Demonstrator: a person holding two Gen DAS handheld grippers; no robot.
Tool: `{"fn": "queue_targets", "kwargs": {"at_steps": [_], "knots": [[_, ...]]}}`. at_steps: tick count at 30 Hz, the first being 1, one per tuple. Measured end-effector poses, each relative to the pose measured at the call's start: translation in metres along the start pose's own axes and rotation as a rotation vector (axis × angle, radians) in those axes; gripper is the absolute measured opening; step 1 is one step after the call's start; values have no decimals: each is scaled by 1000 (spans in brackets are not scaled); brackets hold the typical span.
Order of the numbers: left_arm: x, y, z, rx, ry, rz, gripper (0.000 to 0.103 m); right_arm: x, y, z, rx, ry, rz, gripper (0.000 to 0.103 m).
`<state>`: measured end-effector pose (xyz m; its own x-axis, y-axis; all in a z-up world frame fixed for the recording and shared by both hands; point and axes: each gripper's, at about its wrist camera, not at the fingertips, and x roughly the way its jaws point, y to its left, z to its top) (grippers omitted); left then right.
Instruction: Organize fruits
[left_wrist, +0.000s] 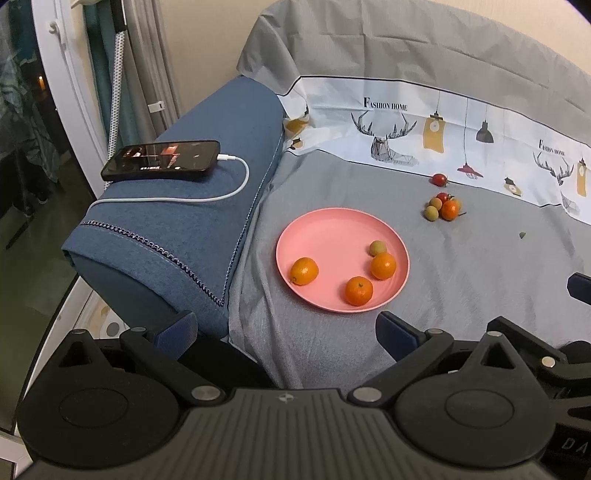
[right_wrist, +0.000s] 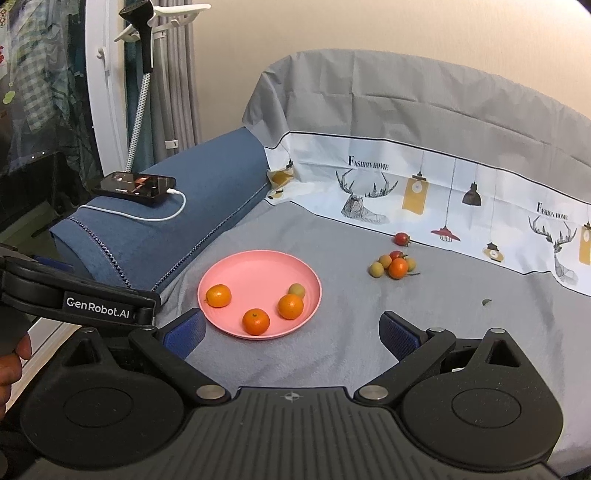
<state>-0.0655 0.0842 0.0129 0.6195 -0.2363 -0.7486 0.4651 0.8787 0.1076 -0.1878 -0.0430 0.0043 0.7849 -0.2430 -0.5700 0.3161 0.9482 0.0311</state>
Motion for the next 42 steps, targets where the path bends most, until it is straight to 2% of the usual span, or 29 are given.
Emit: {"fn": "queue_targets", "kwargs": {"at_steps": [13, 18, 23, 30, 34, 42], "knots": [[34, -26, 25, 53, 36, 5, 103, 31, -27, -3, 75, 48, -39, 100], [59, -44, 49, 46, 70, -26, 103, 50, -56, -8, 130, 73, -86, 101], [96, -78, 86, 62, 86, -85, 103, 82, -94, -5, 185, 72, -163, 101], [186, -140, 136, 127, 139, -155, 103, 155, -150, 4, 219, 54, -261, 101], [234, -159, 159, 121, 181, -118, 103, 216, -172, 8, 195, 60, -275, 101], [277, -152, 185, 85, 188, -52, 103, 339, -194, 17, 234, 120, -234, 101]]}}
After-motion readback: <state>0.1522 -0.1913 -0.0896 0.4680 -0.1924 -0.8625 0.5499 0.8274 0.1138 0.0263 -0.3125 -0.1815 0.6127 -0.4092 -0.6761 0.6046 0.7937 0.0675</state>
